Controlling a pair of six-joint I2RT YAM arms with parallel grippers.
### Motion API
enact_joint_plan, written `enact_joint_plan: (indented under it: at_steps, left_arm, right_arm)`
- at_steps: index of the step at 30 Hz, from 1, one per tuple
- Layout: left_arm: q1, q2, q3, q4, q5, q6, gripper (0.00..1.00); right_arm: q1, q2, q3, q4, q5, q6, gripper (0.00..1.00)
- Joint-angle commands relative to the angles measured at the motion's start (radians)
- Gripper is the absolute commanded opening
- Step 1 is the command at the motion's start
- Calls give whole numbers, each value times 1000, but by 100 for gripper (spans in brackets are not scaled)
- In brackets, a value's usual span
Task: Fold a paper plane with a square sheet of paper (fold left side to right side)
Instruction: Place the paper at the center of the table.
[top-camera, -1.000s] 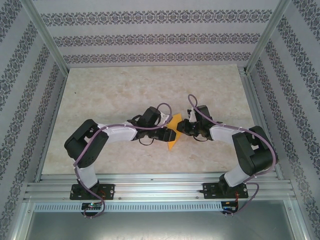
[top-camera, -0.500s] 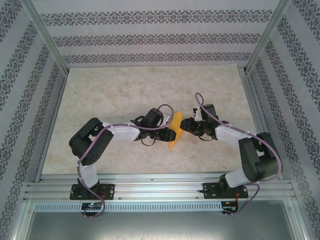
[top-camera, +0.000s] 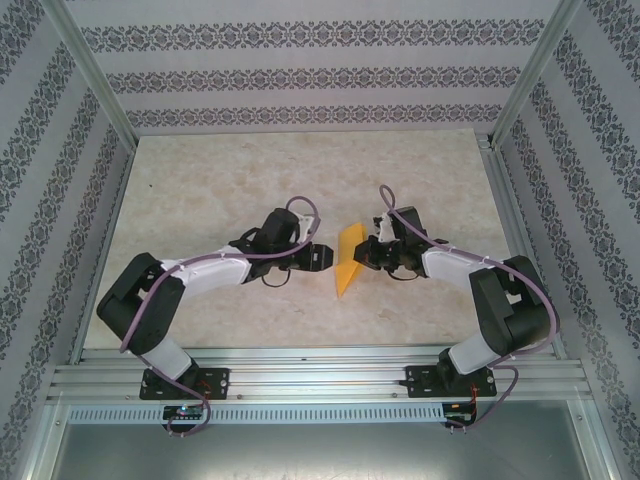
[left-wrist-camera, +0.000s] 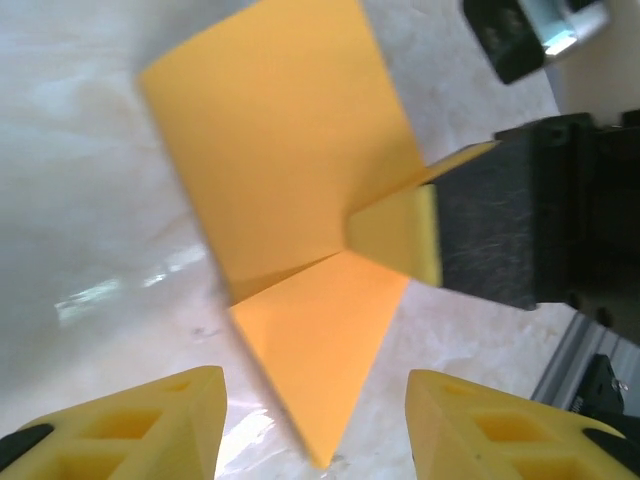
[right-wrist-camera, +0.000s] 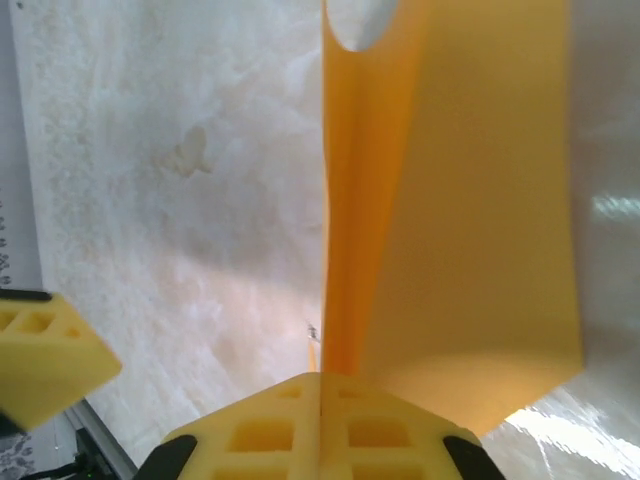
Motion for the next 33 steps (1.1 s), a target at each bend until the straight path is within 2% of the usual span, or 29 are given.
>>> enact_joint_plan:
  at_steps: [1, 9, 12, 15, 27, 33]
  left_arm:
    - [68, -98, -45, 9, -35, -29, 55]
    - [195, -199, -131, 0, -31, -88, 58]
    - [227, -174, -179, 111, 49, -184, 64]
    - [246, -162, -211, 203, 85, -259, 67]
    - [249, -165, -171, 118, 94, -195, 69]
    - [247, -161, -170, 116, 103, -187, 69]
  right_arm:
    - [12, -46, 39, 70, -59, 25, 0]
    - [55, -29, 38, 283, -148, 152, 0]
    - [57, -28, 27, 376, -179, 187, 0]
    - [56, -34, 17, 387, -189, 161, 0]
    - [-2, 94, -133, 557, -216, 181, 0]
    - [-45, 52, -171, 466, -207, 115, 0]
